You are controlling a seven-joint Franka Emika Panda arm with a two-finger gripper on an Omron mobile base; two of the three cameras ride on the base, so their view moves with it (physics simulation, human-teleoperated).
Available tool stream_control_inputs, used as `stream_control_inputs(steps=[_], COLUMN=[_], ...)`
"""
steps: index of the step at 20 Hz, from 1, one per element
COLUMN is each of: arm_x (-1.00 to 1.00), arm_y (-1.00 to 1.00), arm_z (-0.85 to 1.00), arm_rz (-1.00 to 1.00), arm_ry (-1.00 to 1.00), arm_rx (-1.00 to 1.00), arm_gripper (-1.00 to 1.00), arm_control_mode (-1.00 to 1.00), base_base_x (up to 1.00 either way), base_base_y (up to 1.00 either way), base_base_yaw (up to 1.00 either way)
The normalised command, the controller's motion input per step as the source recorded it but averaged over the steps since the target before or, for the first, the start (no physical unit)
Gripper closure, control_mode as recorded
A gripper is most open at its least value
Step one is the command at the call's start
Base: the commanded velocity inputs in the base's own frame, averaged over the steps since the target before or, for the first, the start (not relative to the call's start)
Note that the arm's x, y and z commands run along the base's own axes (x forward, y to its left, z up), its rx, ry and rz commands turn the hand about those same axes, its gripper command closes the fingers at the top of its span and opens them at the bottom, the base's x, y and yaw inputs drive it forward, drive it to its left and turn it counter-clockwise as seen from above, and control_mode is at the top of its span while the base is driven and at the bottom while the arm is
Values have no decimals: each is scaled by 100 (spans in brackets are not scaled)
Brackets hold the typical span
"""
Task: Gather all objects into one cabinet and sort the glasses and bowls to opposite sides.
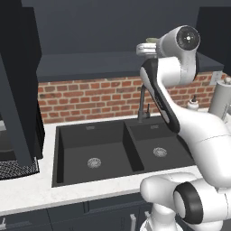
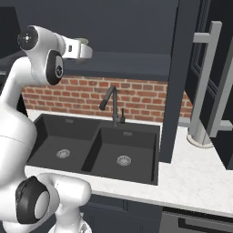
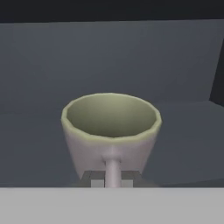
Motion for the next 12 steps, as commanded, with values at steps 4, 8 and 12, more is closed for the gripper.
stream_control_inputs(steps=[4, 8, 12], arm_x=[-14, 0, 0], arm_y=[0, 0, 0], arm_z=[0, 0, 0], arm_rz=[0, 0, 0], arm_ry=[2, 0, 0], arm_rx=[0, 0, 0], arm_gripper=[100, 100, 100], arm_control_mode=[100, 100, 100], base_base_x=[-11, -64, -82], base_base_y=[0, -4, -11], base_base_yaw=[0, 0, 1])
